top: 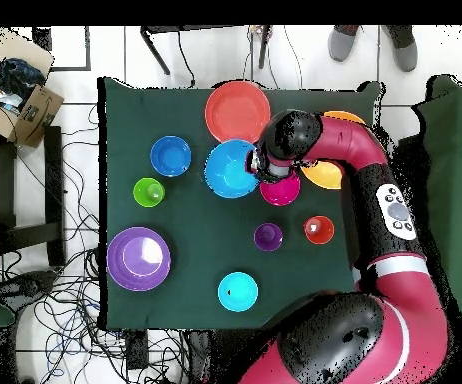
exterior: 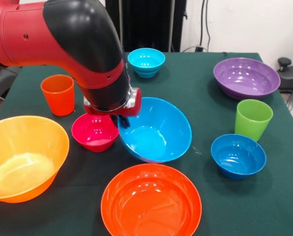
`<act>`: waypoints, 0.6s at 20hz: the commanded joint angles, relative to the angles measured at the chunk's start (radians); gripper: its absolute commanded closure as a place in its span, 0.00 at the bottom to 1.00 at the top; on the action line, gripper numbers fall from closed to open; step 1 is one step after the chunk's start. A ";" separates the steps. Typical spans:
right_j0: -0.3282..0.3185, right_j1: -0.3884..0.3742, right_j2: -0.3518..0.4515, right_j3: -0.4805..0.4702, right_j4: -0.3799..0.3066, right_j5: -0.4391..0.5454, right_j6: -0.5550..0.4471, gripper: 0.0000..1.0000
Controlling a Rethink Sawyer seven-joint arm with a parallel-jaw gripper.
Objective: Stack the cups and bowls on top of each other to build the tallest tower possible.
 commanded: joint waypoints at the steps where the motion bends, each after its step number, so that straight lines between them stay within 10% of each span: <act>1: -0.027 -0.031 0.096 -0.047 0.031 0.133 -0.325 1.00; 12: -0.064 -0.129 0.095 0.018 -0.015 0.169 -0.349 1.00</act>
